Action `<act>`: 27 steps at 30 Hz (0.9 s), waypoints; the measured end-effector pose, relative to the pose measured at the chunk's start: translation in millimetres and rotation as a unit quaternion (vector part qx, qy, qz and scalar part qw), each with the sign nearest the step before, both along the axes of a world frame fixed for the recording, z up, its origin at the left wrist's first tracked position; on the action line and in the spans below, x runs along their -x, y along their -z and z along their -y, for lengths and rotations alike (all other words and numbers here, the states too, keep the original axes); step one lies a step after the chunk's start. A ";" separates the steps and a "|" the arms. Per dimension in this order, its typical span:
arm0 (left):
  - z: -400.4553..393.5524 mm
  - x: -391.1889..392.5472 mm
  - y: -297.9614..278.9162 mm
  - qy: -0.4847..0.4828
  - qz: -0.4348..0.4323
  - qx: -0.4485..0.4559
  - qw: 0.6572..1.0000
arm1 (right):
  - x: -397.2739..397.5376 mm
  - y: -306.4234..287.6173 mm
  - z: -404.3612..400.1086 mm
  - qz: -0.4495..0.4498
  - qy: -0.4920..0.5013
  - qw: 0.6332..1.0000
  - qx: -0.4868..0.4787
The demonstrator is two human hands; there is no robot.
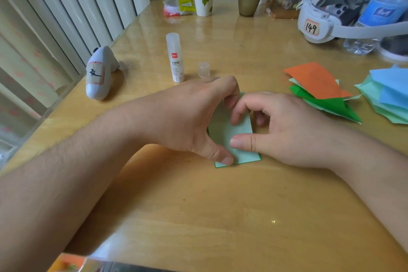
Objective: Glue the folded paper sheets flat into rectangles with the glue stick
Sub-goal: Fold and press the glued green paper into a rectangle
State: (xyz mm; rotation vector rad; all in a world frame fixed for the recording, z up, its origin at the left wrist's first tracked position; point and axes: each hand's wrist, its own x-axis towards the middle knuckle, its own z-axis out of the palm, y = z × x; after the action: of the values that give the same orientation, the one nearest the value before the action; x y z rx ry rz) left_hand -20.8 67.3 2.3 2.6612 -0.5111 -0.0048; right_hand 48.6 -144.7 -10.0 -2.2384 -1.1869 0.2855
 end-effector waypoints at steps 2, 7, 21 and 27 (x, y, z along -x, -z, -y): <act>0.5 -0.5 0.7 -0.003 0.008 -0.001 1.000 | -0.2 1.7 -3.0 0.010 -0.004 1.000 -0.003; -1.5 -0.9 0.1 -0.004 -0.002 -0.007 1.000 | -1.9 0.8 -1.0 0.011 -0.019 1.000 0.008; 1.7 -1.5 -0.4 -0.014 -0.005 0.005 1.000 | -0.4 3.7 -8.0 0.007 -0.009 1.000 -0.019; -5.6 -3.2 -1.9 -0.027 -0.005 -0.014 1.000 | -6.8 3.3 -1.8 -0.008 -0.003 1.000 -0.006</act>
State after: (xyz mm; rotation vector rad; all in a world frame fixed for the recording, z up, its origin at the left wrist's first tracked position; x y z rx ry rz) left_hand -17.6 72.8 4.2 2.6998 -0.4376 -0.0084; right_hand 55.5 -142.9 -13.3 -2.2186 -1.1843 0.2991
